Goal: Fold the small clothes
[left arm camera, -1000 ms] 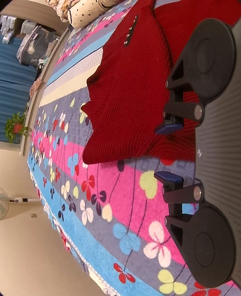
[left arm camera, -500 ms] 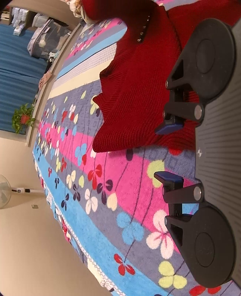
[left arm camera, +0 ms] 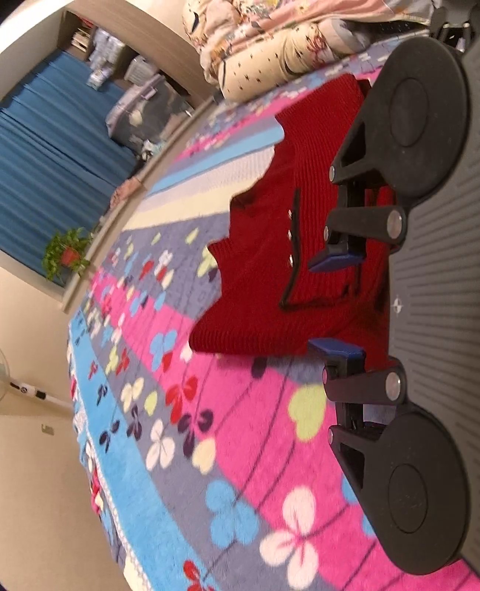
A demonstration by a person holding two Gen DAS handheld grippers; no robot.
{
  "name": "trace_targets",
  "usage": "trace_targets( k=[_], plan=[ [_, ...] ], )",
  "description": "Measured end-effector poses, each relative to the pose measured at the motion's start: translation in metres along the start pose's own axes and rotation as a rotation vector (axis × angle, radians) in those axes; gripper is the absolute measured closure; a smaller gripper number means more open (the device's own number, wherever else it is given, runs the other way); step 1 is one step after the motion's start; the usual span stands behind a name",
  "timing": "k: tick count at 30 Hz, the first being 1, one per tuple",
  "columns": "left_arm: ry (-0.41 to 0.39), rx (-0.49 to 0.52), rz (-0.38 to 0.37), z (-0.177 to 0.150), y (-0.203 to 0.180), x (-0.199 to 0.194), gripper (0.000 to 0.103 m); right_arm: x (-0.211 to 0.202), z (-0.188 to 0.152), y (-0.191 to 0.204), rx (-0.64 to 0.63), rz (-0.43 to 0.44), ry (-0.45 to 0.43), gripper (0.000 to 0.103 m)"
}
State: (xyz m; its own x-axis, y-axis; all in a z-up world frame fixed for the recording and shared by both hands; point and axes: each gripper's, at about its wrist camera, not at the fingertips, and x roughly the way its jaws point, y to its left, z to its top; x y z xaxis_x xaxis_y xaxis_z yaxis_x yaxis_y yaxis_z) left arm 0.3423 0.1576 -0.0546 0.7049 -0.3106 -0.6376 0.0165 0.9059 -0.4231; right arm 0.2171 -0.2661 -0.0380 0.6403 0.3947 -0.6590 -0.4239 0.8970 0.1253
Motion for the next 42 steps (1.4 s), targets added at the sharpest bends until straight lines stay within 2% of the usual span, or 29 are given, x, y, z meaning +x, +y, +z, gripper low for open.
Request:
trace_targets(
  k=[3, 6, 7, 8, 9, 11, 13, 15, 16, 18, 20, 23, 24, 27, 30, 34, 39, 42],
  plan=[
    [-0.019, 0.012, -0.048, -0.003, -0.011, 0.005, 0.060, -0.030, -0.029, -0.024, 0.021, -0.106, 0.026, 0.074],
    [-0.002, 0.062, -0.090, -0.013, -0.022, 0.021, 0.060, -0.050, -0.063, -0.048, 0.117, -0.208, 0.080, 0.072],
    [0.020, 0.093, -0.070, -0.017, -0.024, 0.029, 0.060, -0.054, -0.075, -0.055, 0.152, -0.235, 0.108, 0.072],
    [0.068, 0.141, 0.002, -0.023, -0.027, 0.039, 0.062, -0.057, -0.088, -0.062, 0.196, -0.263, 0.140, 0.072],
    [0.087, 0.185, 0.051, -0.027, -0.030, 0.044, 0.067, -0.062, -0.097, -0.066, 0.224, -0.267, 0.132, 0.072],
    [0.053, 0.221, 0.046, -0.027, -0.040, 0.036, 0.067, -0.072, -0.102, -0.067, 0.256, -0.268, 0.129, 0.072],
    [-0.008, 0.234, -0.005, -0.025, -0.049, 0.020, 0.066, -0.080, -0.097, -0.059, 0.226, -0.287, 0.118, 0.070],
    [-0.039, 0.282, -0.008, -0.031, -0.055, 0.014, 0.062, -0.088, -0.093, -0.050, 0.183, -0.306, 0.090, 0.068],
    [-0.014, 0.300, 0.016, -0.035, -0.057, 0.019, 0.059, -0.093, -0.092, -0.047, 0.180, -0.312, 0.078, 0.067],
    [0.070, 0.313, 0.093, -0.050, -0.055, 0.027, 0.061, -0.105, -0.095, -0.046, 0.210, -0.312, 0.058, 0.065],
    [0.073, 0.323, 0.119, -0.058, -0.061, 0.012, 0.061, -0.116, -0.101, -0.044, 0.240, -0.305, 0.050, 0.065],
    [-0.008, 0.413, 0.107, -0.065, -0.084, -0.037, 0.056, -0.132, -0.108, -0.037, 0.191, -0.324, 0.037, 0.063],
    [-0.027, 0.447, 0.121, -0.069, -0.090, -0.054, 0.052, -0.135, -0.112, -0.035, 0.173, -0.339, 0.043, 0.062],
    [-0.047, 0.508, 0.172, -0.091, -0.102, -0.102, 0.052, -0.143, -0.114, -0.031, 0.156, -0.360, 0.042, 0.059],
    [-0.045, 0.501, 0.172, -0.122, -0.096, -0.149, 0.048, -0.149, -0.116, -0.027, 0.178, -0.349, 0.022, 0.059],
    [-0.030, 0.429, 0.189, -0.172, -0.070, -0.196, 0.044, -0.157, -0.125, -0.018, 0.187, -0.328, 0.015, 0.053],
    [0.035, 0.274, 0.237, -0.214, -0.035, -0.211, 0.043, -0.162, -0.144, -0.014, 0.162, -0.334, 0.029, 0.052],
    [0.049, 0.267, 0.266, -0.222, -0.025, -0.211, 0.038, -0.165, -0.155, -0.023, 0.196, -0.363, 0.044, 0.052]
  ],
)
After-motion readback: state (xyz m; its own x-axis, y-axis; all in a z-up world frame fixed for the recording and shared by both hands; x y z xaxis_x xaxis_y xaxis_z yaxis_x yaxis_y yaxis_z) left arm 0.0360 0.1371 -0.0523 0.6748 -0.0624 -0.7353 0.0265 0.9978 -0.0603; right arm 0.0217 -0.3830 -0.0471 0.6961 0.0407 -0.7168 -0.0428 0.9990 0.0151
